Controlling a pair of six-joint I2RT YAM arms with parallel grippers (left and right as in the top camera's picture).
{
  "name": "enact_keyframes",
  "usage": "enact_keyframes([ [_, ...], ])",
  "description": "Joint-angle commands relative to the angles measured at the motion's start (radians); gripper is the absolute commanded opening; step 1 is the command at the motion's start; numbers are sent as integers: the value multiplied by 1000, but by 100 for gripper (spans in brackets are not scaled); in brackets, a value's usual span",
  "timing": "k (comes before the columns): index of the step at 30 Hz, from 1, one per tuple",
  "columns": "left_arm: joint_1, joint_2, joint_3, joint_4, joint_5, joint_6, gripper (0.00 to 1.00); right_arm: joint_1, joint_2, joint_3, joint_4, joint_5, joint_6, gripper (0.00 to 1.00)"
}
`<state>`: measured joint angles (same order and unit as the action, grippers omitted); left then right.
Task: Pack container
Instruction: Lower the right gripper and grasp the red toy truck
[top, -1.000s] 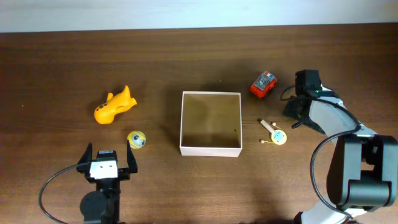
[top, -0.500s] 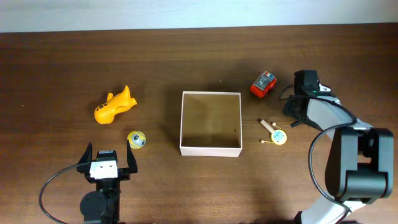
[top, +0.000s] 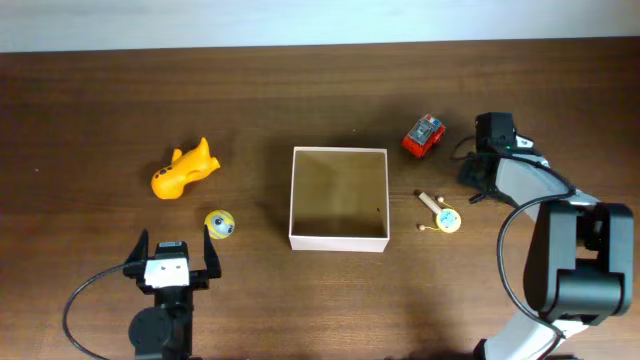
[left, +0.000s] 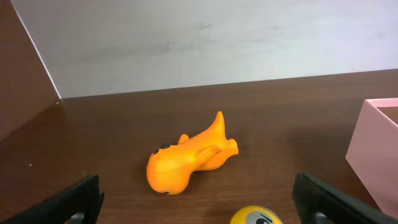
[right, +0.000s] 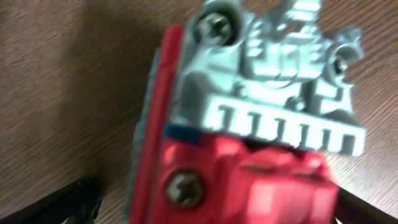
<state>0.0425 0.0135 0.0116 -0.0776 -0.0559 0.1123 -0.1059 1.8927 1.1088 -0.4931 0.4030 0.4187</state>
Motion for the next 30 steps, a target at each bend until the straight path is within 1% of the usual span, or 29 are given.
enact_keyframes([
  [1, 6, -8, -3, -2, 8, 10, 99, -31, 27, -6, -1, -35, -16, 99],
  [2, 6, -8, -3, -2, 8, 10, 99, -35, 27, -6, 2, -64, -3, 99],
  [6, 6, -8, -3, -2, 8, 10, 99, -51, 27, -6, 12, -93, 234, 99],
  [9, 6, -8, -3, -2, 8, 10, 99, -52, 27, -6, 39, -98, 278, 99],
  [16, 6, -8, -3, -2, 8, 10, 99, -53, 27, -6, 57, -103, 267, 100],
  [18, 6, -8, -3, -2, 8, 10, 99, -55, 27, -6, 56, -103, 266, 98],
  [25, 6, -8, -3, -2, 8, 10, 99, -81, 27, -6, 55, -134, 128, 95],
  [27, 6, -8, -3, -2, 8, 10, 99, -90, 27, -6, 52, -138, 108, 95],
  [30, 6, -8, -3, -2, 8, 10, 99, -103, 27, -6, 52, -150, 72, 90],
])
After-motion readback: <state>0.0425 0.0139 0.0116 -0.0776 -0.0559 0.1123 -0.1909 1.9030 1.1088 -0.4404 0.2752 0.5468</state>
